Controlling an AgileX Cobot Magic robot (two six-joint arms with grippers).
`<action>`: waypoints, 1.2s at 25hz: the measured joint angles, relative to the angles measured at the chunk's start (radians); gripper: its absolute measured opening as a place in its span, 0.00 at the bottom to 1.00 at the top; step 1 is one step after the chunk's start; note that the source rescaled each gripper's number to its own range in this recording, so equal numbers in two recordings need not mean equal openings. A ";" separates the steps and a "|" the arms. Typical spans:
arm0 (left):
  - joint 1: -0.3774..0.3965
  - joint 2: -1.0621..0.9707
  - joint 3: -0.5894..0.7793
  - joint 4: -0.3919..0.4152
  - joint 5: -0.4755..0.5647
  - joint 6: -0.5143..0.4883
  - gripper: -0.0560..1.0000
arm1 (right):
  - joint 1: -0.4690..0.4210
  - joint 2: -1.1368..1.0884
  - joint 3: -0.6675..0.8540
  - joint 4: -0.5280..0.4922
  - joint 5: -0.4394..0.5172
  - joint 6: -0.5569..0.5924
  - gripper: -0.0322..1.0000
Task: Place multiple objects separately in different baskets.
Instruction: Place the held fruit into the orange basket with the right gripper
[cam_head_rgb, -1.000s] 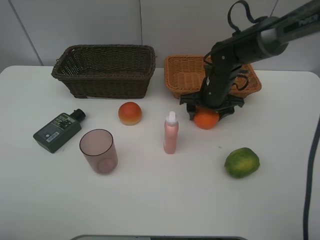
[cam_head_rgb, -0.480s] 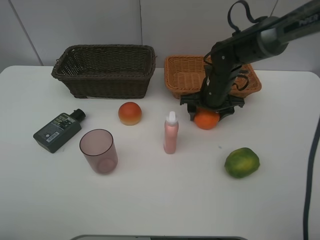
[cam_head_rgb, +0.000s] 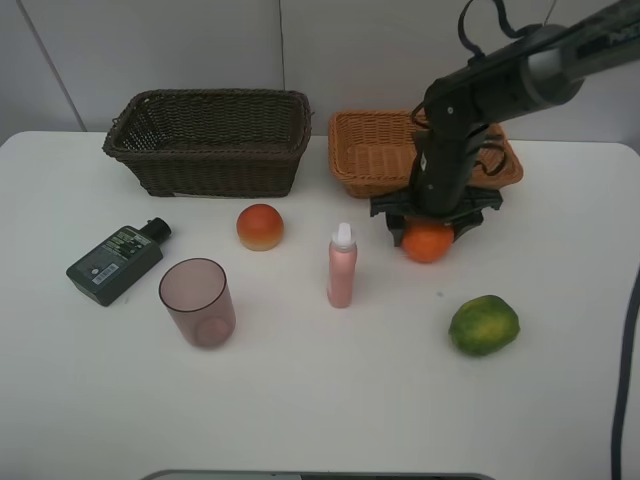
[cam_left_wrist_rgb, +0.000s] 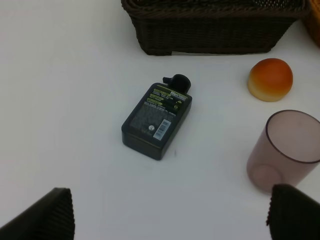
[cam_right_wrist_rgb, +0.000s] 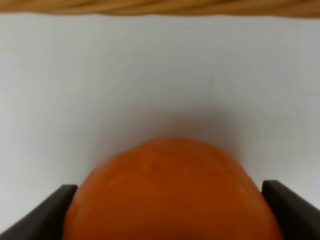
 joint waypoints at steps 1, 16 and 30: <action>0.000 0.000 0.000 0.000 0.000 0.000 0.99 | 0.000 -0.016 0.000 0.000 0.011 -0.012 0.69; 0.000 0.000 0.000 0.000 0.000 0.000 0.99 | -0.008 -0.214 -0.031 0.062 0.236 -0.223 0.69; 0.000 0.000 0.000 0.000 0.000 0.000 0.99 | -0.045 -0.161 -0.347 0.072 0.375 -0.323 0.69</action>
